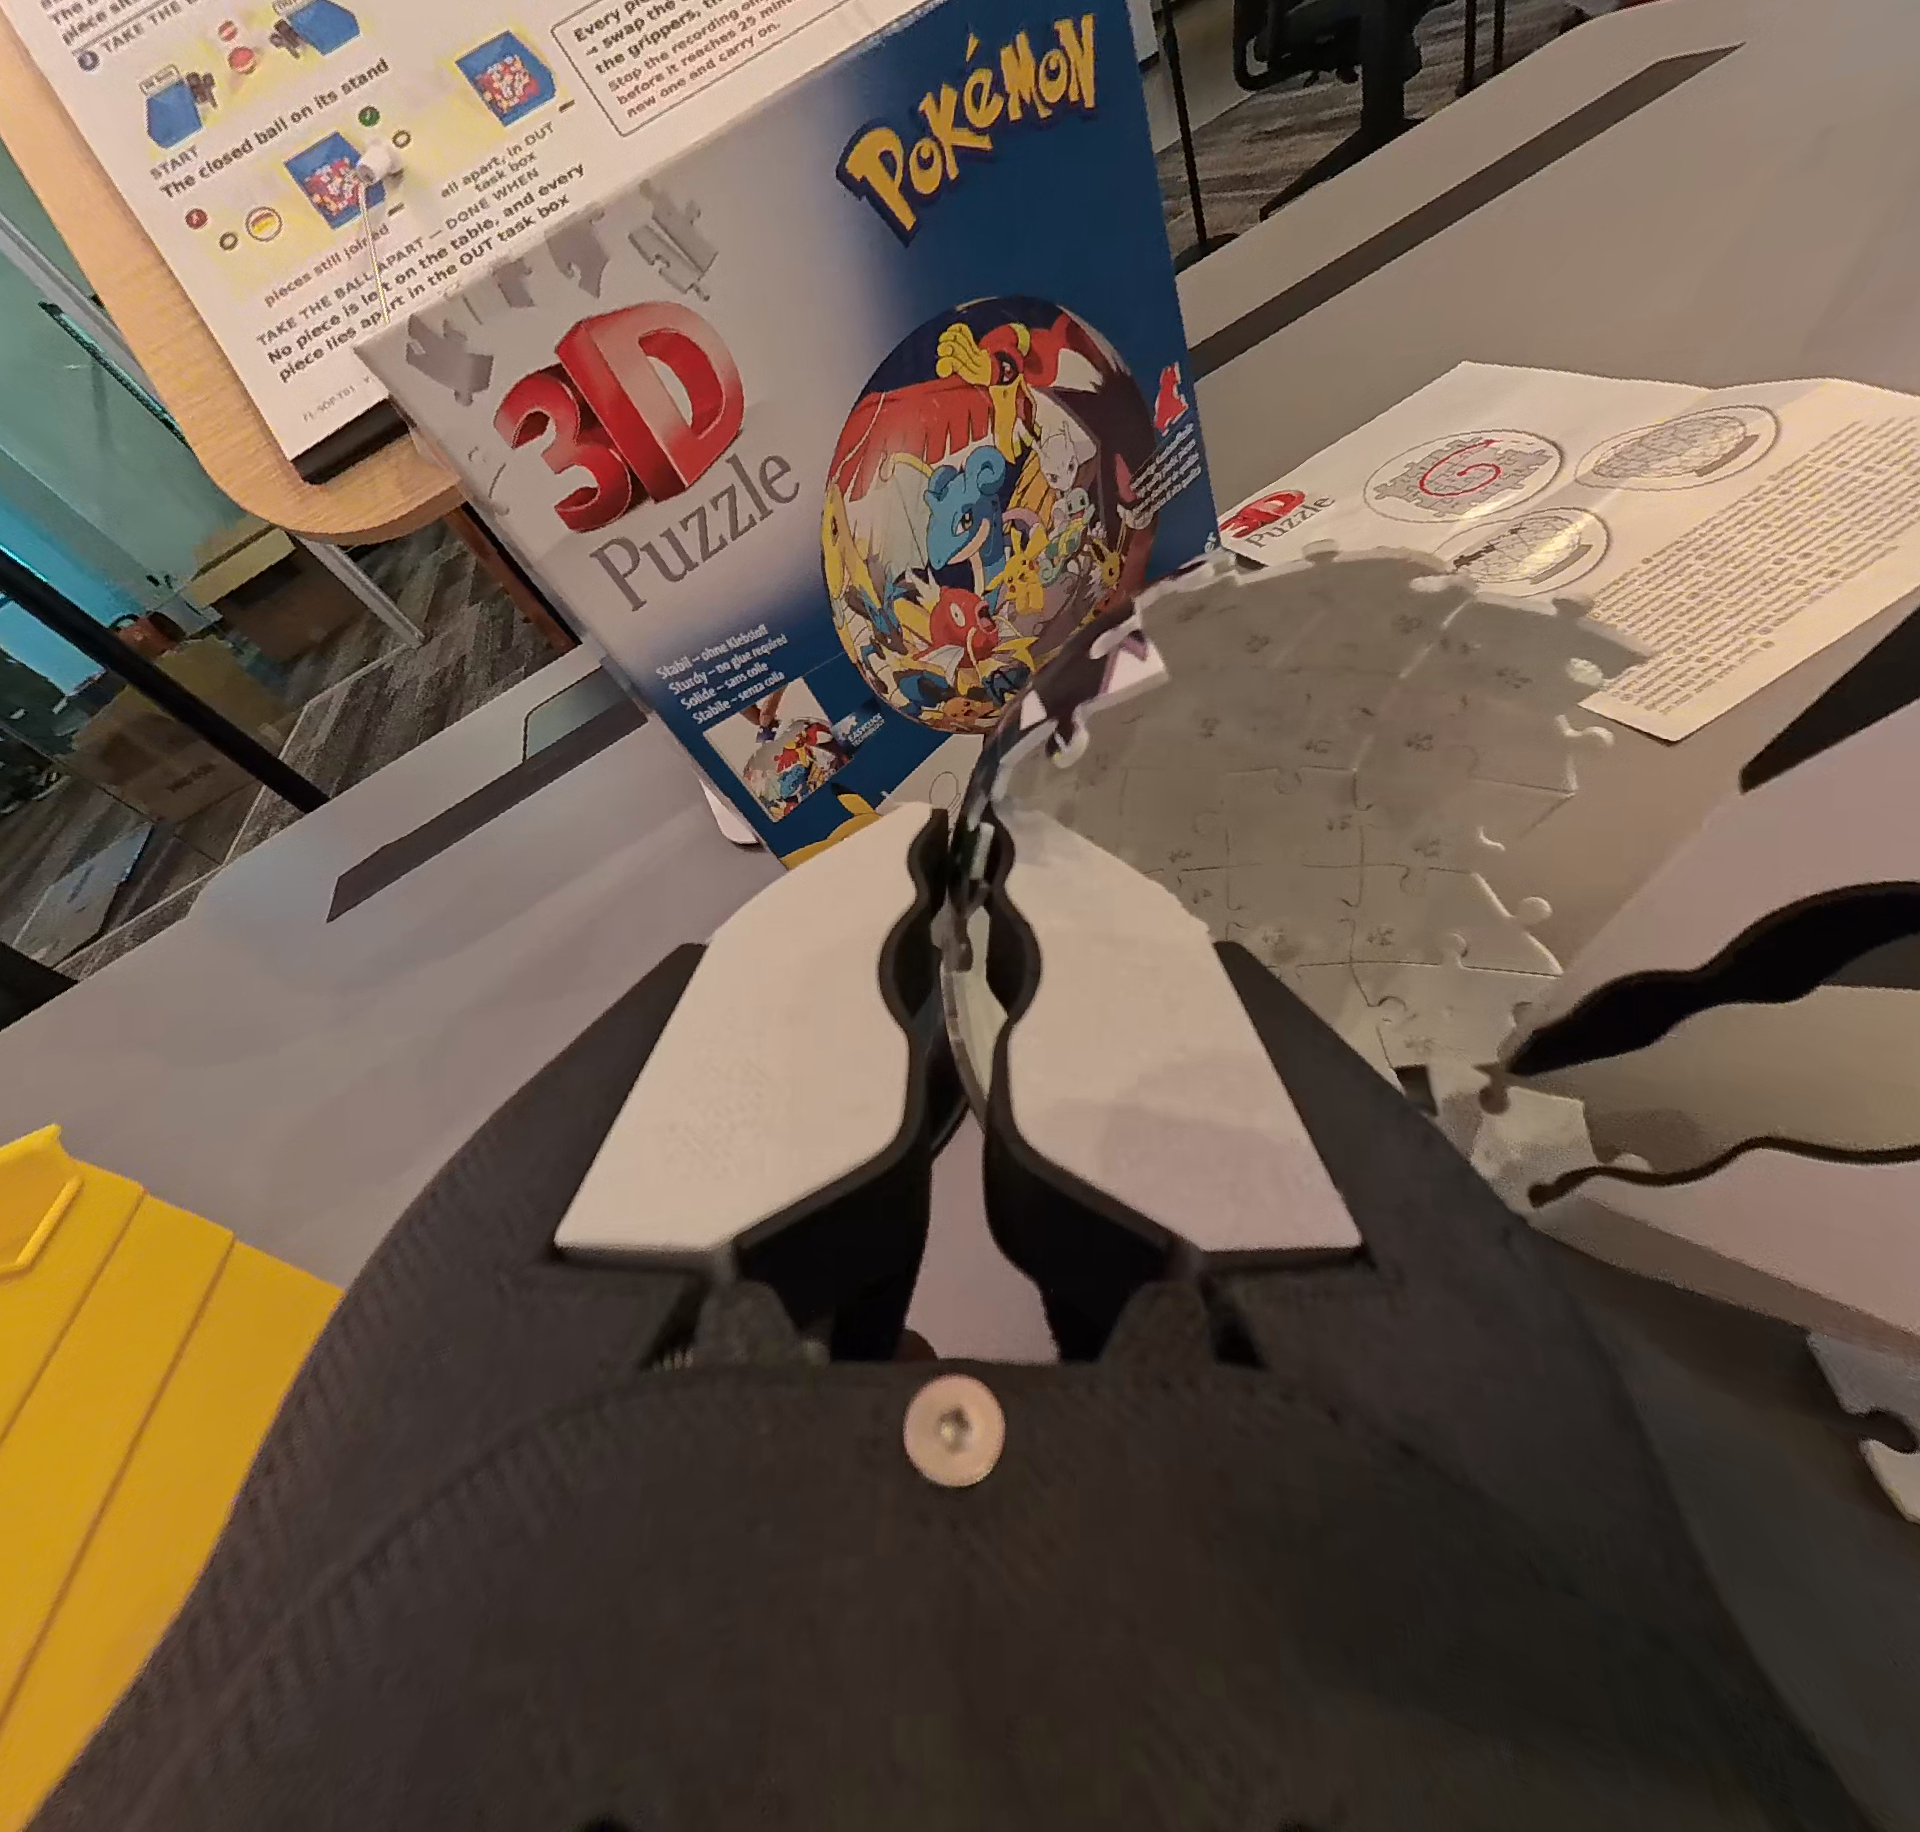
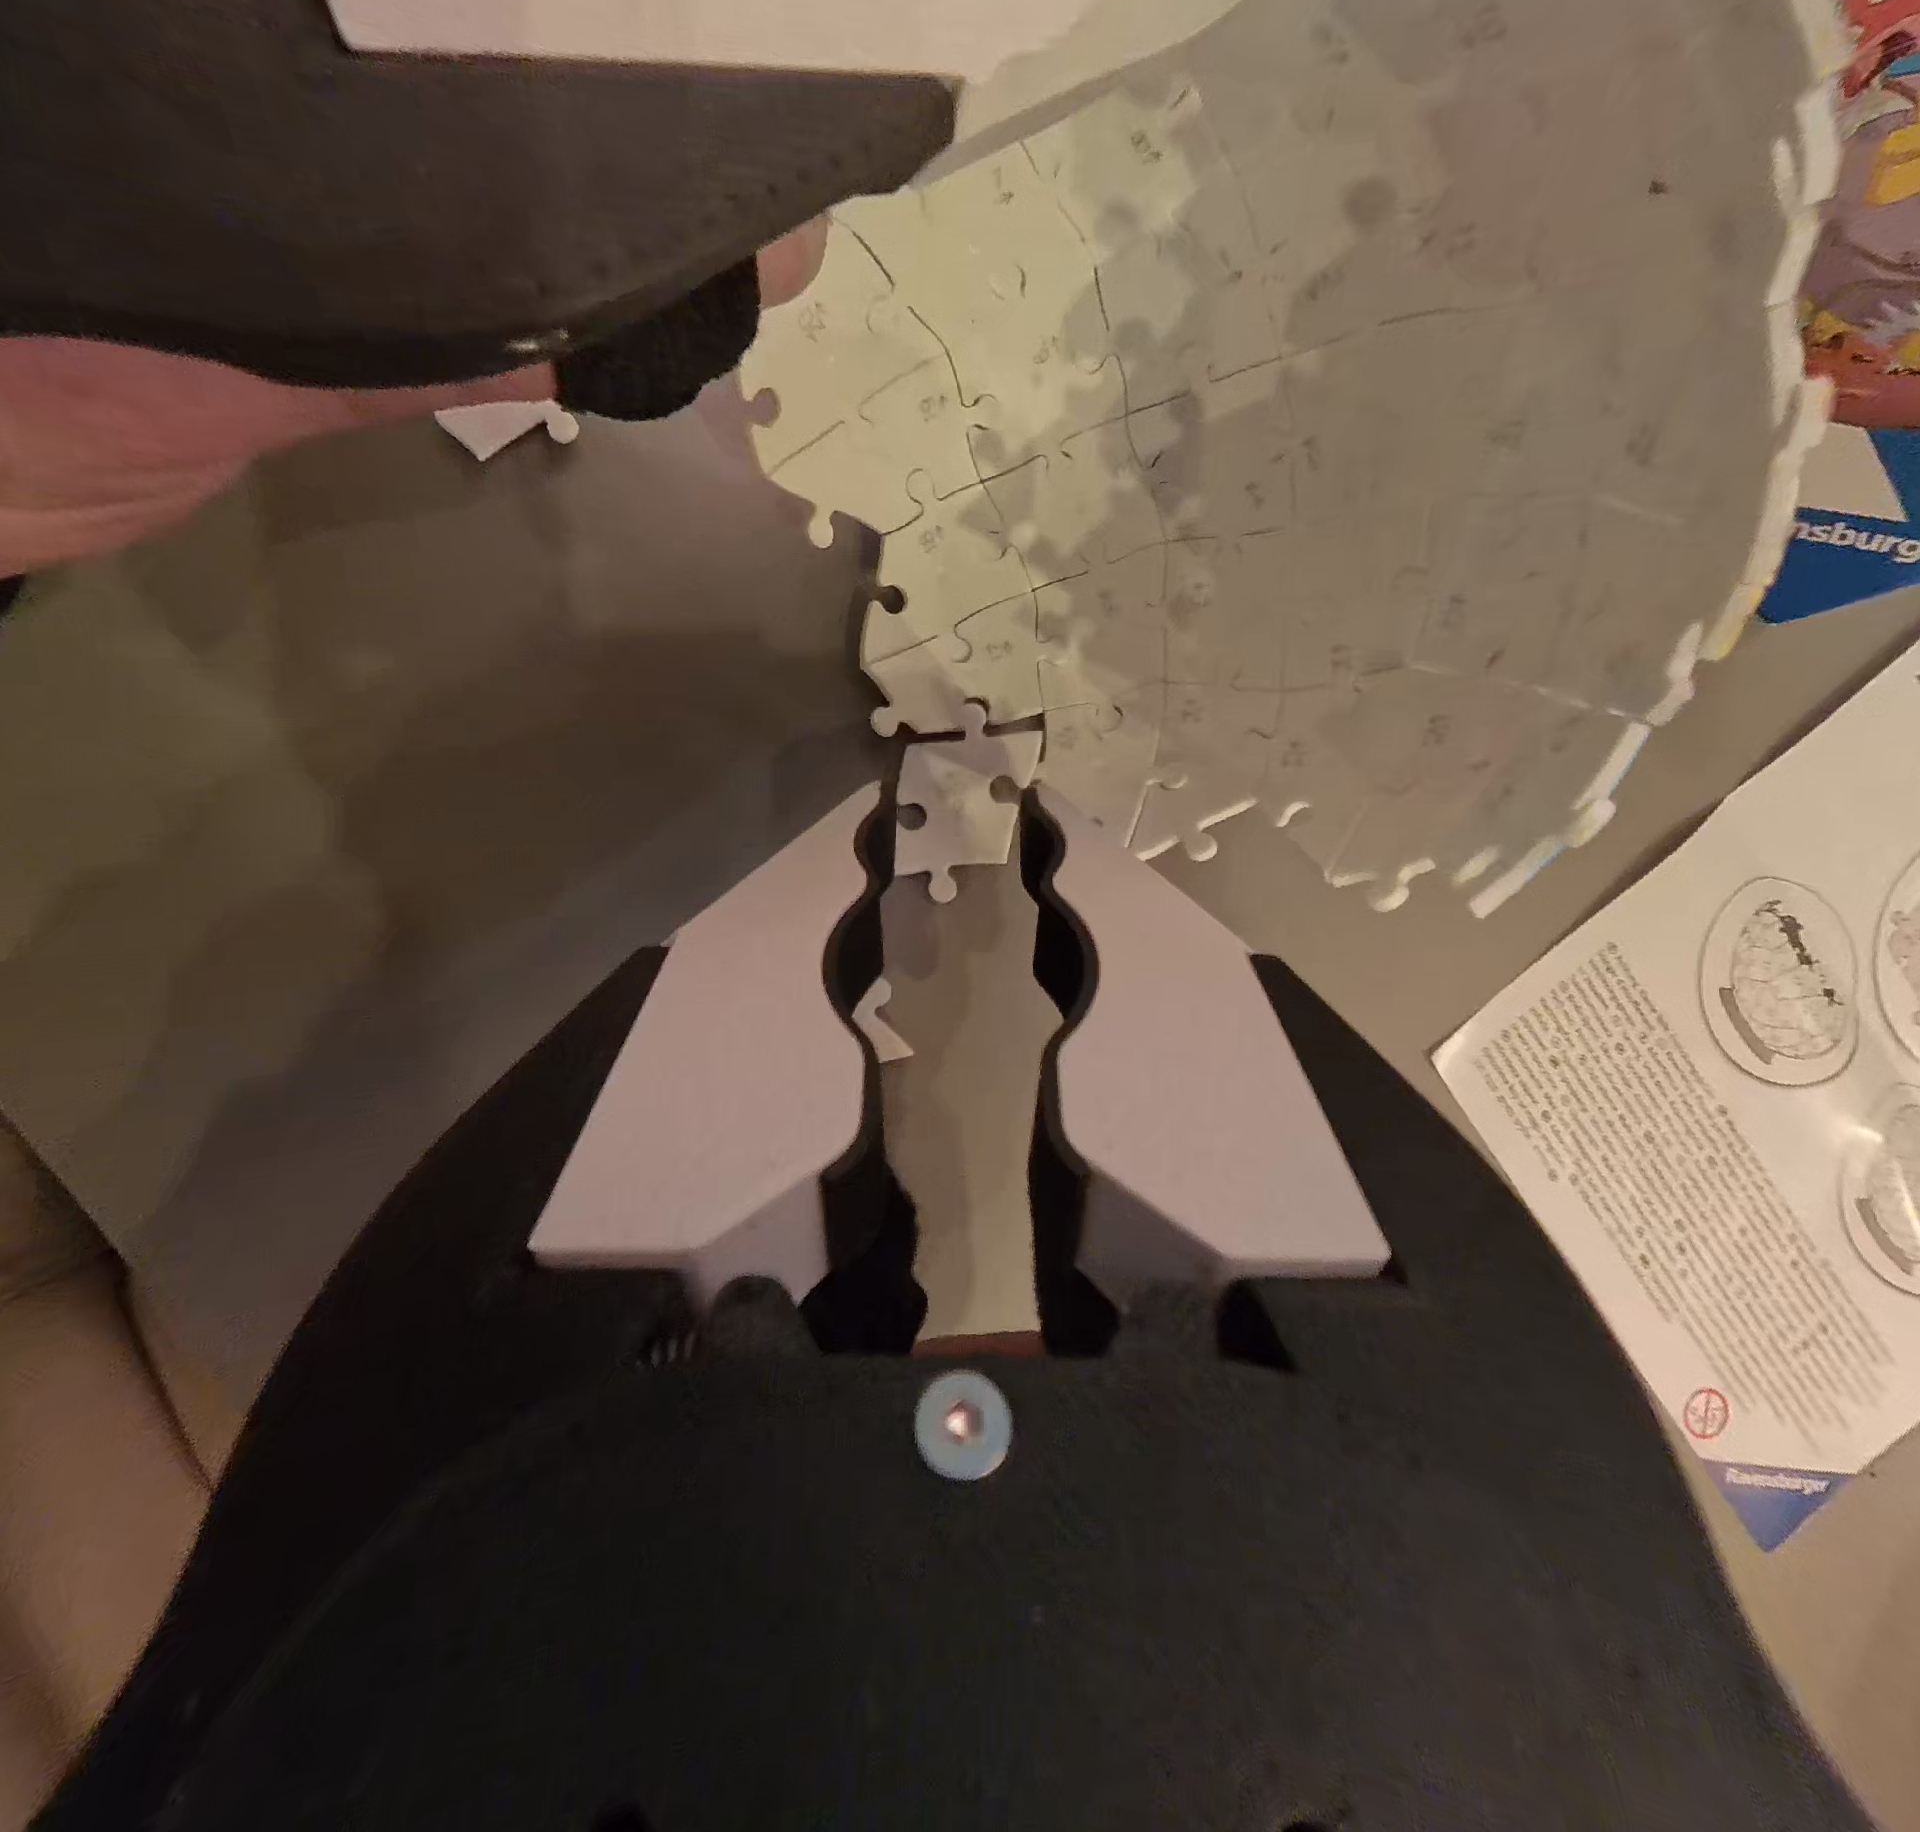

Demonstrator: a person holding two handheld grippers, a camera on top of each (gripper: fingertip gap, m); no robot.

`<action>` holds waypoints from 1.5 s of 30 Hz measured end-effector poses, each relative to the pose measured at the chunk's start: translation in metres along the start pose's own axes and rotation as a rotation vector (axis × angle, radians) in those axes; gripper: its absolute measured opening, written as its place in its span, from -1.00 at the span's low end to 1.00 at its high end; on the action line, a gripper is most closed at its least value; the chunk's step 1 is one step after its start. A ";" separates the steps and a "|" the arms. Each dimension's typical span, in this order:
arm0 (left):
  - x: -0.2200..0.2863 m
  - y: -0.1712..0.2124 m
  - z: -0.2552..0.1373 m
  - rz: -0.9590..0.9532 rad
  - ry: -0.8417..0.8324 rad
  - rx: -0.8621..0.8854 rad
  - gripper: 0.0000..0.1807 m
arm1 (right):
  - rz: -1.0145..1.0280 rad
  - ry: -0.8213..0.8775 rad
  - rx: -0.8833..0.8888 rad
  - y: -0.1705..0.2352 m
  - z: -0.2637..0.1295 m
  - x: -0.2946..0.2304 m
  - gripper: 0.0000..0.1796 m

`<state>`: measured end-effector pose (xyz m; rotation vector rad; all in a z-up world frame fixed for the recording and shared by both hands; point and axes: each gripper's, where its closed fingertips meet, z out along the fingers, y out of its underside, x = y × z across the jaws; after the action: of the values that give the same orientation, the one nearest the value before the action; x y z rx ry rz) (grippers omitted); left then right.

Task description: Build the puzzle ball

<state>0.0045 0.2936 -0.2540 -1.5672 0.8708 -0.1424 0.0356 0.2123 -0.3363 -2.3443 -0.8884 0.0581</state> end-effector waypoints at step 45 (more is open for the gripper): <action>0.012 -0.009 -0.006 0.069 0.053 0.057 -0.95 | -0.052 -0.022 -0.015 0.015 -0.003 -0.009 -0.84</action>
<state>0.0132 0.2807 -0.2496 -1.4843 0.9527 -0.1585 0.0386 0.1969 -0.3442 -2.3370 -0.9634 0.0559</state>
